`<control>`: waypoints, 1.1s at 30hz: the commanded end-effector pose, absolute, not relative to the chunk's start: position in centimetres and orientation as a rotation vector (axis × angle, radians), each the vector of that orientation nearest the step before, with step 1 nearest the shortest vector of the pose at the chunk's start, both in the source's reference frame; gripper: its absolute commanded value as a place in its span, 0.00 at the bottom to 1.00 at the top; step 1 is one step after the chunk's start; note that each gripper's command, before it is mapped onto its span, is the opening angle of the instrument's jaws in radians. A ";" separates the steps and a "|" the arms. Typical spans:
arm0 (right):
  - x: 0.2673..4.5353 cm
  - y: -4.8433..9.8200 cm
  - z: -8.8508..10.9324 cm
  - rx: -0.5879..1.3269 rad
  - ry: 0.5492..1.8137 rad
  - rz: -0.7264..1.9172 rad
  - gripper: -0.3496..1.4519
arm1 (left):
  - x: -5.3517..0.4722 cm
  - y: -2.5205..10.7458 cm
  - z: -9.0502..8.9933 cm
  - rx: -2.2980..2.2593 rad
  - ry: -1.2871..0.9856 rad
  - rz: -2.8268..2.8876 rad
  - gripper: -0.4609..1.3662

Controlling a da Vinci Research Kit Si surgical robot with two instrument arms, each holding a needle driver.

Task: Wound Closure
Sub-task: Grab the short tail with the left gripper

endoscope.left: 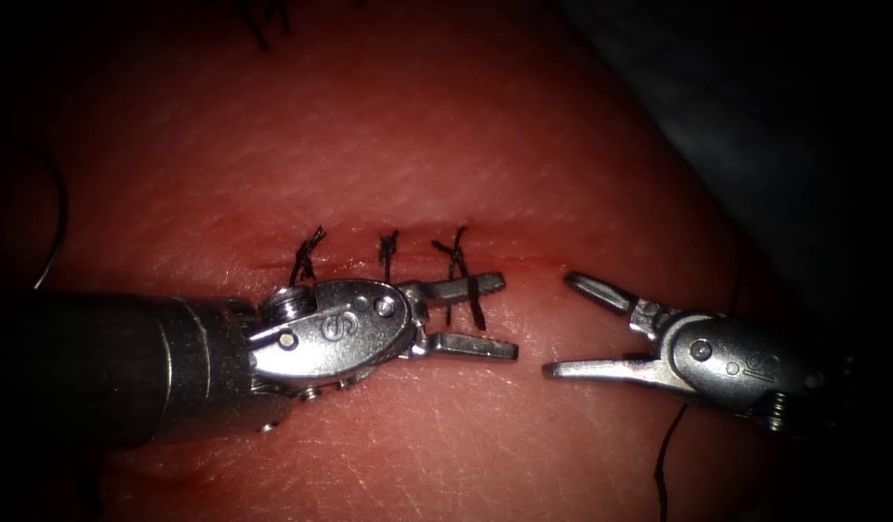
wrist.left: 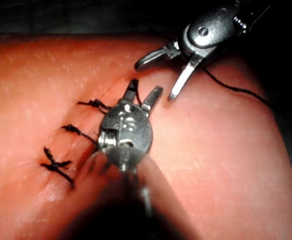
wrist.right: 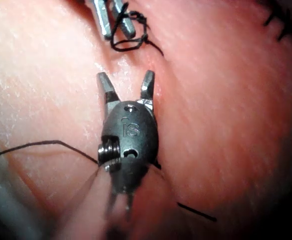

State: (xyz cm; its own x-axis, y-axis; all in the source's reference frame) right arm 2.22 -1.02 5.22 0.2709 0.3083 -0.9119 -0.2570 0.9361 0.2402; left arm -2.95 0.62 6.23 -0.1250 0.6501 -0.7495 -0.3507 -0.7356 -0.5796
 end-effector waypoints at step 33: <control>2.59 -0.9 5.3 -0.030 1.349 0.150 0.80 | -2.77 0.8 6.0 -1.562 -0.230 1.997 0.06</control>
State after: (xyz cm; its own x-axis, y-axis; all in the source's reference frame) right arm 2.62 -0.93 5.28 0.2114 0.0860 -0.9736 -0.1279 0.9900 0.0597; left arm -2.77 0.75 6.03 -0.1428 0.5353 -0.8325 -0.3348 -0.8177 -0.4684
